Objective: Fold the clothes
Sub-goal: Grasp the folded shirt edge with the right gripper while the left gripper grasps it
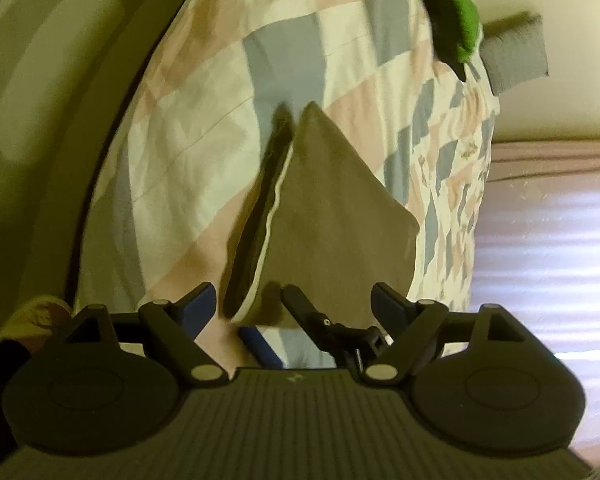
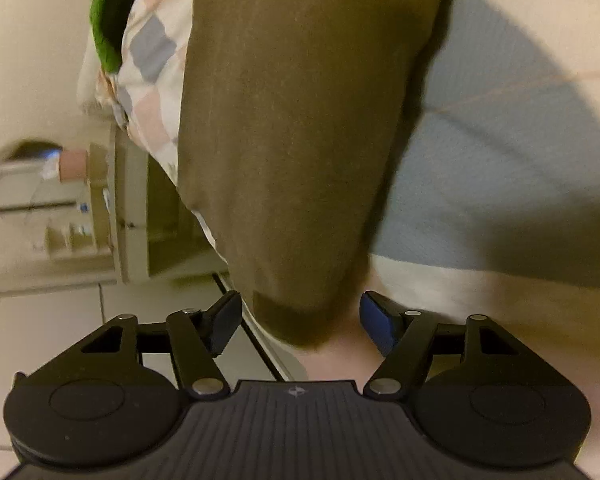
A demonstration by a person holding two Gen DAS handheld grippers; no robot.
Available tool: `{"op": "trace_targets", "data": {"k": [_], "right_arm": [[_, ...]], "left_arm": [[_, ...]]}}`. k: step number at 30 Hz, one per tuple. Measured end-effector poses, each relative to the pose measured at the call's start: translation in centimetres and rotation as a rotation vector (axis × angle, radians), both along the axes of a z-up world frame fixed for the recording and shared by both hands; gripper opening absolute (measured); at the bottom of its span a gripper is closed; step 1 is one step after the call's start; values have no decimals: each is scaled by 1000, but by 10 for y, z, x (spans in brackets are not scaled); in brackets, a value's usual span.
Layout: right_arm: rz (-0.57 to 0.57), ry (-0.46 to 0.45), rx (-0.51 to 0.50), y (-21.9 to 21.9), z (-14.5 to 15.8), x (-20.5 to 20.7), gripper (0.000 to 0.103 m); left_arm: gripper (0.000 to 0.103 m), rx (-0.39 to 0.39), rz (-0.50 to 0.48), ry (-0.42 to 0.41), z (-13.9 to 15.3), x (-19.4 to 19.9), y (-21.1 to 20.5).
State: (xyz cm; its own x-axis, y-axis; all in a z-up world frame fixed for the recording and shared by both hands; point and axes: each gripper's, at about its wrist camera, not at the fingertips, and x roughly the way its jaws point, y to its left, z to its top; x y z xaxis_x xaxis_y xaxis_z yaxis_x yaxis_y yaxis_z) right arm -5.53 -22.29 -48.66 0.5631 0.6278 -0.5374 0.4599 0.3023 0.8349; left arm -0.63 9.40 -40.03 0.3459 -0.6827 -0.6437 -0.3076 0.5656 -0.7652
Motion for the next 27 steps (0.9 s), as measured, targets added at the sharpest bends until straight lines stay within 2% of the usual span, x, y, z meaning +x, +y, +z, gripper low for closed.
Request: {"op": "trace_targets", "data": {"k": [1,2,5,9,12,13,15,17,20,22,23,27], "right_arm": [[-15,-2,13,3,-3,3,51],[-25,3,29,4,-5,5,38],[-67,6,97,0,-6,5,27],[-144,-34,222,-11,9,1,25],[-166,-27,254,-18,17,6,25],[-170,-20,263,-19,17,8,25],[-191,-19,293,-20,18,12,25],[-196,-17,304,-21,19,14,25],[-180,-13,293,-21,20,15,25],[-169,-1,284,-19,18,15,25],[-164,4,279,-18,17,15,25],[-152,7,269,-17,15,8,25]], "left_arm": [[82,-39,12,17,-7,6,1],[82,-86,28,35,-15,12,2],[82,-212,72,85,-35,29,3],[82,-265,78,113,-50,44,1],[86,-341,88,84,-54,49,-1],[90,-339,78,78,-54,52,-4],[90,-285,46,89,-55,57,-10],[90,-305,53,110,-63,58,-12],[93,-394,88,71,-66,60,-14],[93,-420,86,50,-66,66,-19],[94,-422,80,40,-66,70,-21],[94,-349,27,55,-79,84,-36]]}}
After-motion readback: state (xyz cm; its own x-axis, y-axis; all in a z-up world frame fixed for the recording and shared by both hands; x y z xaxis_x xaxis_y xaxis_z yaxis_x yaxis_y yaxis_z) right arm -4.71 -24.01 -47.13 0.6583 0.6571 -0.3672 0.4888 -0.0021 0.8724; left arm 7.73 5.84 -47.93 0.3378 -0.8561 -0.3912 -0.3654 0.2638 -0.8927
